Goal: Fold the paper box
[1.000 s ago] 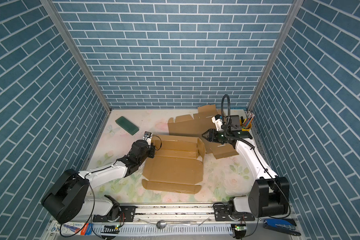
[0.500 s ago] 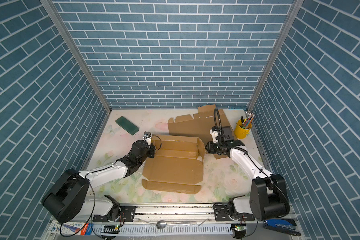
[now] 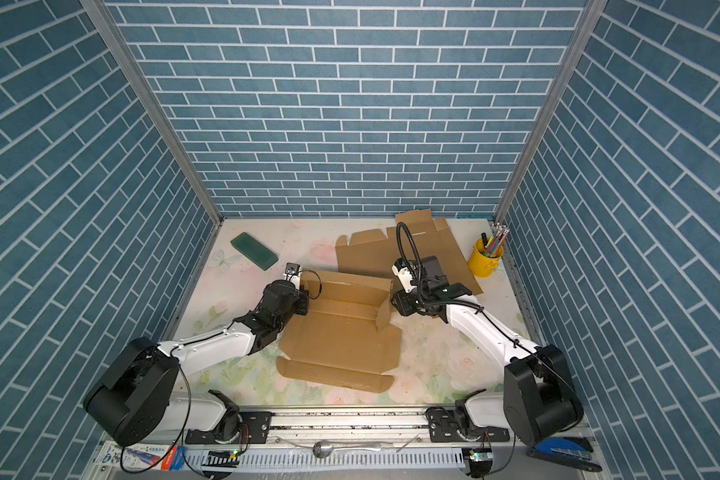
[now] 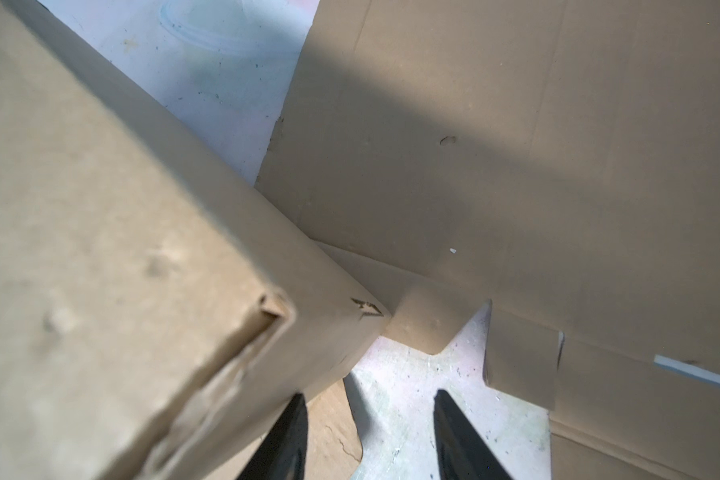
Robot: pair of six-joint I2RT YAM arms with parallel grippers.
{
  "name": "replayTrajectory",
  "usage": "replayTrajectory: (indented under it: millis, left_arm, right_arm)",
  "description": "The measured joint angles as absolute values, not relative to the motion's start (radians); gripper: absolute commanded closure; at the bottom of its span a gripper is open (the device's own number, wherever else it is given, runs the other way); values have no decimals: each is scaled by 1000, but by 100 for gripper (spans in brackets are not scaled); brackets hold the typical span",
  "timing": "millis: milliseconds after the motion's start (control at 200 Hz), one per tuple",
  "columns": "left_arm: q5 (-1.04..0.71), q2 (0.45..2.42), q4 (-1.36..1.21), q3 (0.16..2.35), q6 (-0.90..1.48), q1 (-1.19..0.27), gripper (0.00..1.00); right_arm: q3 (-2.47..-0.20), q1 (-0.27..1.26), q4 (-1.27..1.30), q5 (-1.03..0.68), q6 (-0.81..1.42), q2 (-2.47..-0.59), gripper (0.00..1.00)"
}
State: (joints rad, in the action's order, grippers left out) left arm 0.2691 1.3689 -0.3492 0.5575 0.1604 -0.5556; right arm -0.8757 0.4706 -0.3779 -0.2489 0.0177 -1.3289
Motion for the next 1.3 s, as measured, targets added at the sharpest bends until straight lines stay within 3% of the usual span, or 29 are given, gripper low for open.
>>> replayTrajectory:
  millis: [400, 640, 825, 1070, 1300]
  left_arm:
    - [270, 1367, -349, 555, 161, -556, 97]
    - [270, 1367, -349, 555, 162, -556, 97]
    - [269, 1367, -349, 555, 168, -556, 97]
    - [268, 1367, -349, 554, 177, -556, 97]
    - [260, 1367, -346, 554, 186, -556, 98]
  right_arm:
    - [-737, 492, -313, -266, 55, -1237, 49]
    - [-686, 536, -199, -269, 125, -1235, 39]
    - [-629, 560, -47, -191, 180, -1235, 39]
    - [-578, 637, 193, 36, 204, -1304, 47]
    - [-541, 685, 414, 291, 197, -1428, 65]
